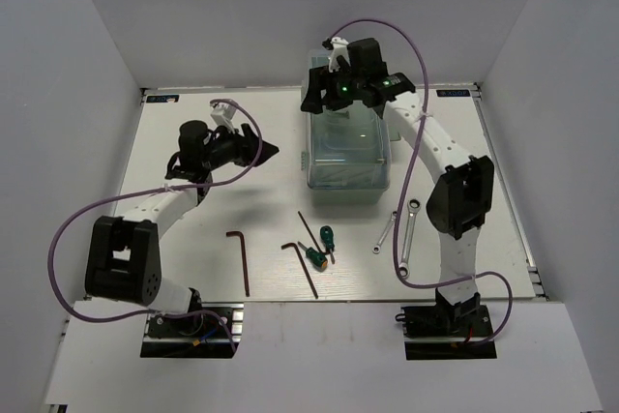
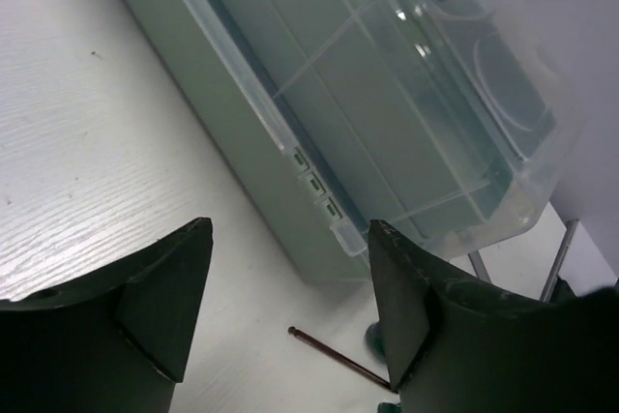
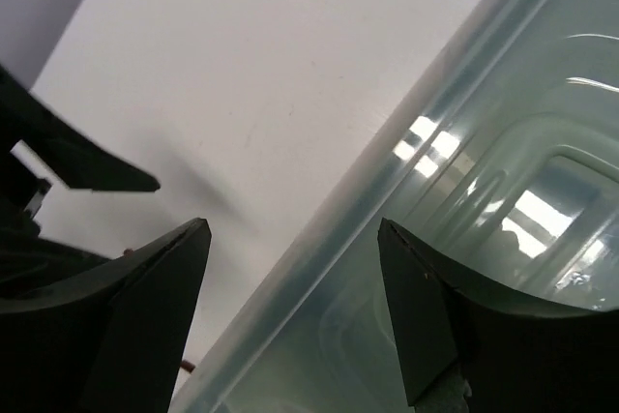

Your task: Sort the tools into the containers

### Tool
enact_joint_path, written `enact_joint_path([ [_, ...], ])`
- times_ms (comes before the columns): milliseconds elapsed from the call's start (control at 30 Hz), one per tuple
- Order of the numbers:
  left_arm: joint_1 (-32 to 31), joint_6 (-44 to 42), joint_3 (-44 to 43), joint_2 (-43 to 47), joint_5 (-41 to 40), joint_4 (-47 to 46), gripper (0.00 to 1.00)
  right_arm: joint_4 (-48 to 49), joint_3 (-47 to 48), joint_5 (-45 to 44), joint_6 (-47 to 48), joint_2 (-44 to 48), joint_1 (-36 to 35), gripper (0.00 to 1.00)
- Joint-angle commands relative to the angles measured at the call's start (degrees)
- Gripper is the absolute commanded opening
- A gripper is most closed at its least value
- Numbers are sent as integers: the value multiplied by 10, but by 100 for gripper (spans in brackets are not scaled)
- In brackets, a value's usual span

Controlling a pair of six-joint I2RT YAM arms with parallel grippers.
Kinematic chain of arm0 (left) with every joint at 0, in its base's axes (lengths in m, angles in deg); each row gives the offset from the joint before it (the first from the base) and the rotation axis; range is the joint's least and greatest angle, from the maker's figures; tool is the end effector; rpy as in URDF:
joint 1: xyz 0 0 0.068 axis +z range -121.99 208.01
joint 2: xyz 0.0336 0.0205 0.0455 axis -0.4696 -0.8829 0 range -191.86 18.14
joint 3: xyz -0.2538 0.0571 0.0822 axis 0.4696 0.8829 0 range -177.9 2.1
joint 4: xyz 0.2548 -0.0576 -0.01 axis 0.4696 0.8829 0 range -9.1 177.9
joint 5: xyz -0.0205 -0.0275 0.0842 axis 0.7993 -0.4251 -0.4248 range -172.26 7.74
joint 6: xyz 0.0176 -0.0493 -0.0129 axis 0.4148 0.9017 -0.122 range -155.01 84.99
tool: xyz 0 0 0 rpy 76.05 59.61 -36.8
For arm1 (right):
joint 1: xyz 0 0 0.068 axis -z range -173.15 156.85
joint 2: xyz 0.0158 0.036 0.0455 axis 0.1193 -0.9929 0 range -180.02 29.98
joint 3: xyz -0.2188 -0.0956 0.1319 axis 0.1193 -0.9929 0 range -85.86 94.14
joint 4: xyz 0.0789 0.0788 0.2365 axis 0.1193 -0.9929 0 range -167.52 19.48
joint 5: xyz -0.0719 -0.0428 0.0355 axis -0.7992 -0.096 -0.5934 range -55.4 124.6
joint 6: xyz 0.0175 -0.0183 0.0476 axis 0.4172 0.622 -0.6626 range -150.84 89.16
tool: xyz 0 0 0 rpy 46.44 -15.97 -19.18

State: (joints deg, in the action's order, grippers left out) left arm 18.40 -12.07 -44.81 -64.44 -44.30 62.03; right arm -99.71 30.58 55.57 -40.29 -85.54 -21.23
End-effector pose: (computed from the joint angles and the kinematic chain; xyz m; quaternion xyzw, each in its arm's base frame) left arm 0.3095 -0.0746 0.2517 0.1045 0.7765 -0.4087 0.4681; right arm 0.4106 0.2334 0.3649 -0.2287 0.8179 0.3101 0.4273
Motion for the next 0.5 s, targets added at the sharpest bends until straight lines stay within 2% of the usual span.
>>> enact_joint_path([
  [0, -2, 19, -26, -13, 31, -48, 74, -2, 56, -122, -54, -4, -3, 76],
  [33, -2, 26, -27, -13, 37, -61, 71, -4, 56, -149, -72, -10, -8, 76],
  [67, -2, 26, -27, -23, 42, -67, 63, -11, 58, -166, -74, -12, -9, 76],
  [167, -8, 39, -37, -44, 42, -86, 54, -23, 59, -172, -94, -12, -12, 74],
  [233, -14, 39, -43, -55, 42, -86, 56, -24, 60, -175, -92, -8, -15, 74],
  [333, -19, 44, -56, -71, 48, -86, 65, -29, 65, -224, -80, -4, -23, 73],
  [467, -24, 44, -69, -76, 48, -86, 70, -33, 48, -251, -79, -11, -24, 73],
])
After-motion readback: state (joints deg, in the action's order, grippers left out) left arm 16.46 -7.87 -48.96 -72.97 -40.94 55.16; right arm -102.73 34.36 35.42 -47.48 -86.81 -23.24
